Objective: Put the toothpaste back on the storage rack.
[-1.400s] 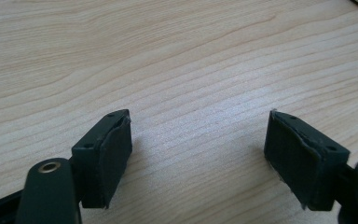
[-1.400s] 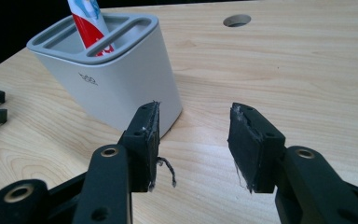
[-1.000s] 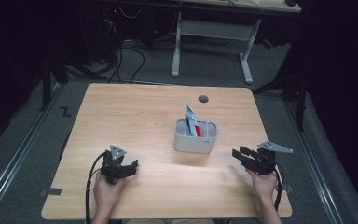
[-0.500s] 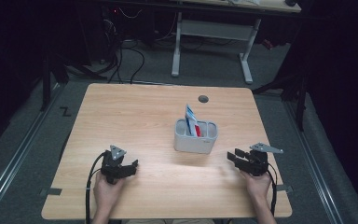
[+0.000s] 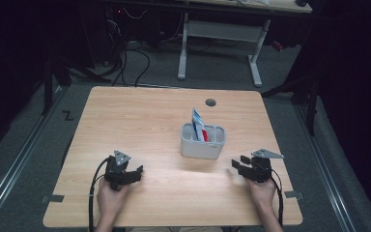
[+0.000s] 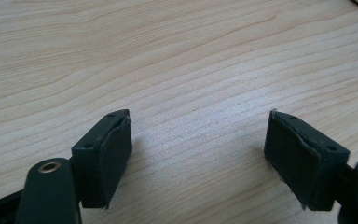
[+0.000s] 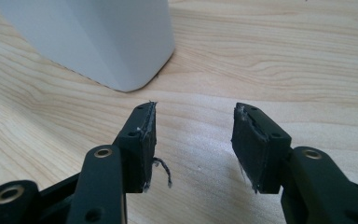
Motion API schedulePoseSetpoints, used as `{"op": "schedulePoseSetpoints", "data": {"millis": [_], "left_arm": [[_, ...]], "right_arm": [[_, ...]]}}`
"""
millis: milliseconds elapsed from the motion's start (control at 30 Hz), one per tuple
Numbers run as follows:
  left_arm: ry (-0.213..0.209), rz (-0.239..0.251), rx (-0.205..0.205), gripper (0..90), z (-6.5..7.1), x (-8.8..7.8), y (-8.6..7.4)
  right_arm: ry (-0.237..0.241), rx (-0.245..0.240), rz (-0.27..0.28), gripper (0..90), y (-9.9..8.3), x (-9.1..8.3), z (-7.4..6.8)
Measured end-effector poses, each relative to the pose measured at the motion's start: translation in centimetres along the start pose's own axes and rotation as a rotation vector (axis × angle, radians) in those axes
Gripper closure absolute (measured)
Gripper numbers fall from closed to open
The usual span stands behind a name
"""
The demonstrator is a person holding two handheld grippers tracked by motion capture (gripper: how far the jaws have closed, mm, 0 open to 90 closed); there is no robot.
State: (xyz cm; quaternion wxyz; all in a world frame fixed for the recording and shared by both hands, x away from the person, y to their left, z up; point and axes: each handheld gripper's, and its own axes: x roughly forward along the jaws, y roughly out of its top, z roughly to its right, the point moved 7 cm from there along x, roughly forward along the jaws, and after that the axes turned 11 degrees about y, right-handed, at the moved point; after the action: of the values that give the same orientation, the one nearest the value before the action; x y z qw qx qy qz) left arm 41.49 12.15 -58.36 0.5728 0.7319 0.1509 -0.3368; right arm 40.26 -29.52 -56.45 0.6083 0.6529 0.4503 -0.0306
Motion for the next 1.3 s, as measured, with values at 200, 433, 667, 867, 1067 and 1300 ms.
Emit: {"op": "schedulePoseSetpoints", "data": {"millis": [200,433,667,867,1067,1300], "left_arm": [[0.0,0.0,0.0,23.5,0.0,0.0,0.0],[0.0,0.0,0.0,23.5,0.0,0.0,0.0],[0.0,0.0,0.0,23.6,0.0,0.0,0.0],[0.001,0.0,0.0,23.5,0.0,0.0,0.0],[0.001,0.0,-0.001,23.6,0.0,0.0,0.0],[0.001,0.0,-0.001,23.6,0.0,0.0,0.0]], "right_arm": [[-0.021,-0.019,-0.02,49.7,-0.3,0.4,0.1],[-0.032,-0.027,-0.037,49.4,-0.7,0.7,0.0],[-0.046,-0.042,-0.055,48.4,-0.9,0.9,0.0],[-0.075,-0.087,-0.076,47.1,-1.0,1.0,-0.1],[-0.098,-0.11,-0.092,41.1,-1.1,1.1,-0.3],[-0.088,-0.115,-0.096,38.4,-1.1,1.1,-0.3]]}}
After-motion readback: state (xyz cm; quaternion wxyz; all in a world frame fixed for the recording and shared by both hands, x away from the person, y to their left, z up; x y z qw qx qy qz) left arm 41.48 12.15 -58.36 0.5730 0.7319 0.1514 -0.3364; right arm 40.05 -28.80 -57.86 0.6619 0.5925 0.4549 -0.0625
